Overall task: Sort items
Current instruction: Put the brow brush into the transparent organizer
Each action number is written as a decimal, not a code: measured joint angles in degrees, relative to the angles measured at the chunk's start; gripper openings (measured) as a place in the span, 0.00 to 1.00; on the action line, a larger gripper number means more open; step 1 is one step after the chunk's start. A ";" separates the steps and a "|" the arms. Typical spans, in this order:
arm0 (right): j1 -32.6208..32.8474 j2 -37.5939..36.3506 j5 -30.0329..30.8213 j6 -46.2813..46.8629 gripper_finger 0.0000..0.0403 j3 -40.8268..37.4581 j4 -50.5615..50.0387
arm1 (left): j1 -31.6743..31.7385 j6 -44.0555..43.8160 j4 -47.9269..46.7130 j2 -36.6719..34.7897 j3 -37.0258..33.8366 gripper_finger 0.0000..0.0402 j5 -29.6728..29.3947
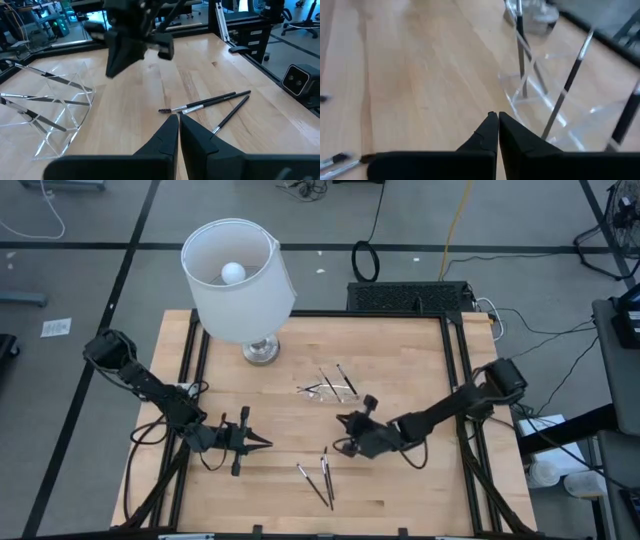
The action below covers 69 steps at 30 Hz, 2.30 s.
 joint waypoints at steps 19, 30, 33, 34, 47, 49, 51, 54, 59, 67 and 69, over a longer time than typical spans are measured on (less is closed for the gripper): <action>-2.31 0.89 -18.08 -4.65 0.00 -0.01 10.76 | 2.05 -3.74 -2.06 -0.02 0.00 0.06 1.05; 6.80 2.55 -11.14 1.04 0.00 16.50 -13.85 | 2.07 -3.50 -1.99 -0.02 0.00 0.06 1.14; 9.79 5.87 -13.75 4.84 0.00 28.03 -33.49 | 2.08 -3.54 -2.03 -0.04 0.00 0.06 1.13; 10.16 7.39 -14.89 5.64 0.00 31.08 -37.89 | 2.08 -3.78 -2.11 -0.04 0.00 0.06 1.12; 11.61 19.70 -18.70 8.50 0.00 37.44 -36.64 | 0.92 -6.92 -3.43 -0.04 0.00 0.06 1.62; 11.61 19.91 -18.63 7.63 0.00 37.42 -36.05 | 0.92 -6.43 -3.48 -0.04 0.00 0.06 1.62; 11.49 19.82 -18.71 7.70 0.00 37.44 -35.90 | 0.99 -6.23 -3.48 -0.04 0.00 0.06 1.56; 11.20 19.82 -18.86 7.72 0.00 37.38 -36.26 | 1.36 -5.35 -3.74 -0.04 0.00 0.06 1.26; 10.68 19.80 -21.13 9.22 0.00 35.58 -34.76 | 1.67 -5.13 -3.72 -0.04 0.00 0.06 1.11; 10.46 19.80 -21.99 10.55 0.00 31.62 -29.36 | 1.66 -6.06 -3.72 -0.02 0.00 0.06 1.11; 10.46 19.80 -22.28 11.37 0.00 31.44 -29.85 | 1.66 -6.08 -3.72 -0.02 0.00 0.06 1.11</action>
